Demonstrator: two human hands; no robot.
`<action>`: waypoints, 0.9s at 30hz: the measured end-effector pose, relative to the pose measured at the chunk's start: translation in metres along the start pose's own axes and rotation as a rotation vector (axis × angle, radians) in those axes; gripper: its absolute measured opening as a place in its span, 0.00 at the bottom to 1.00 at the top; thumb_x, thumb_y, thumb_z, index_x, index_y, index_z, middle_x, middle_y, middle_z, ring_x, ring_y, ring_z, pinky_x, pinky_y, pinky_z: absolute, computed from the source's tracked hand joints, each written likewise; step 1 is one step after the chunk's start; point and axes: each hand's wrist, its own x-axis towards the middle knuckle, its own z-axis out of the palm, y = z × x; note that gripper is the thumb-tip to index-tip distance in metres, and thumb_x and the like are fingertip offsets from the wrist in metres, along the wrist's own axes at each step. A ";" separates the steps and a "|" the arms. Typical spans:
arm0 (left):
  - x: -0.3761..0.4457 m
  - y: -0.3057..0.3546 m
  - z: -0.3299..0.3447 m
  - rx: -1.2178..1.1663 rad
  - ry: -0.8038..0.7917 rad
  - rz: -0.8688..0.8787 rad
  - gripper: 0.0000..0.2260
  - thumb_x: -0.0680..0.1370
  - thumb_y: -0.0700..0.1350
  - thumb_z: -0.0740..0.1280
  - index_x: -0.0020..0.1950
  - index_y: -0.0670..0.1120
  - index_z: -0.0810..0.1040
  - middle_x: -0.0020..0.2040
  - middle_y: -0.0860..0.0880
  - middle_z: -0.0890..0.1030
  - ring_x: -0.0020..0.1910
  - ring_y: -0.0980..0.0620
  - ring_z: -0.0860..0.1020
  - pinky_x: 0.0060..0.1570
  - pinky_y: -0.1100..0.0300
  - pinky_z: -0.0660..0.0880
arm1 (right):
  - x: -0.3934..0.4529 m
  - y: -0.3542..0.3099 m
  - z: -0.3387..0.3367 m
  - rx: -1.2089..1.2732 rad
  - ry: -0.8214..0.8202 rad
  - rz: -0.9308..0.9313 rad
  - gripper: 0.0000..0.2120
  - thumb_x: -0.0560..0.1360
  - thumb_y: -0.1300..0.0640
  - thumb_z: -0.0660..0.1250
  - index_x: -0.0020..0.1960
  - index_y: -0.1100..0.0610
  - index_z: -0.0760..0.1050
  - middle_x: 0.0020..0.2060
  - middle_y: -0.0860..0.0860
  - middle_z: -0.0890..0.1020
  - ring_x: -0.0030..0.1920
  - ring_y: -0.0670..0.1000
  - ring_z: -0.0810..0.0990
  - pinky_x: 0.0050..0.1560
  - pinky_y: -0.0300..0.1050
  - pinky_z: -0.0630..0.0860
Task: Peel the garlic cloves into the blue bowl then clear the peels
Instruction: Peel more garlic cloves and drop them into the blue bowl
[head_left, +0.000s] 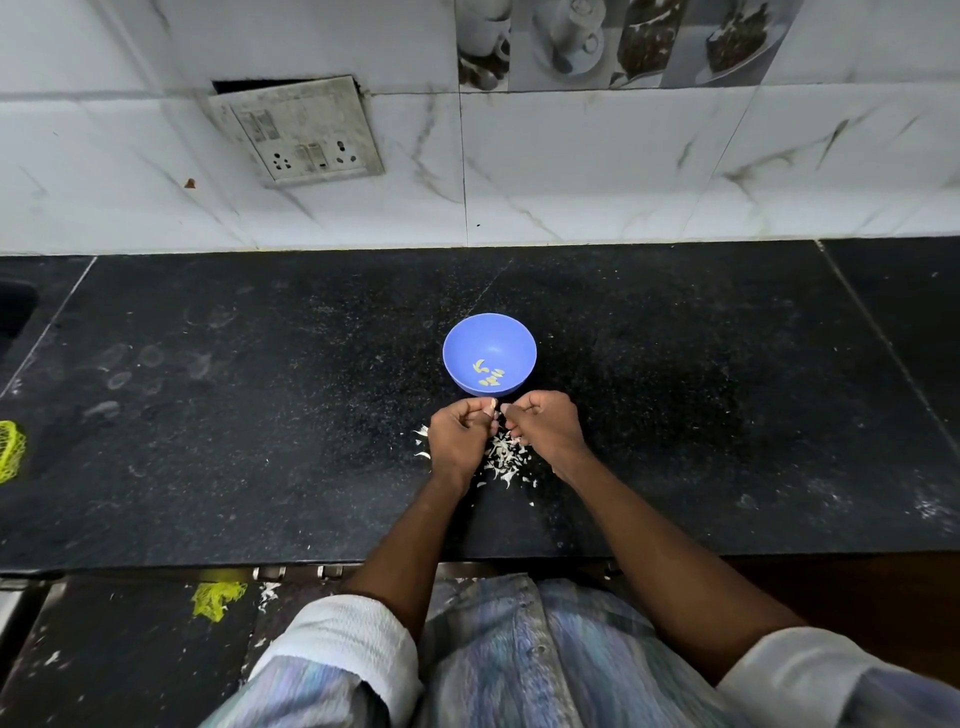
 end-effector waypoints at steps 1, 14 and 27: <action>0.000 0.000 0.000 0.023 -0.005 0.016 0.07 0.81 0.35 0.70 0.49 0.42 0.87 0.39 0.46 0.87 0.35 0.56 0.82 0.42 0.60 0.80 | 0.001 0.001 -0.001 -0.021 0.006 -0.013 0.05 0.72 0.58 0.78 0.40 0.57 0.82 0.32 0.52 0.85 0.33 0.48 0.83 0.36 0.45 0.81; -0.002 0.005 -0.003 0.347 -0.035 0.207 0.05 0.78 0.39 0.74 0.50 0.46 0.89 0.37 0.60 0.85 0.35 0.68 0.81 0.38 0.72 0.74 | -0.001 -0.002 -0.002 0.008 -0.005 -0.138 0.05 0.73 0.67 0.75 0.47 0.59 0.86 0.35 0.52 0.87 0.33 0.43 0.84 0.35 0.34 0.77; -0.002 -0.001 -0.008 0.468 0.015 0.285 0.10 0.75 0.35 0.74 0.47 0.50 0.88 0.40 0.56 0.86 0.38 0.59 0.83 0.42 0.62 0.81 | 0.001 -0.001 0.000 0.143 -0.062 0.060 0.04 0.77 0.63 0.72 0.45 0.61 0.85 0.37 0.56 0.87 0.37 0.49 0.83 0.38 0.42 0.81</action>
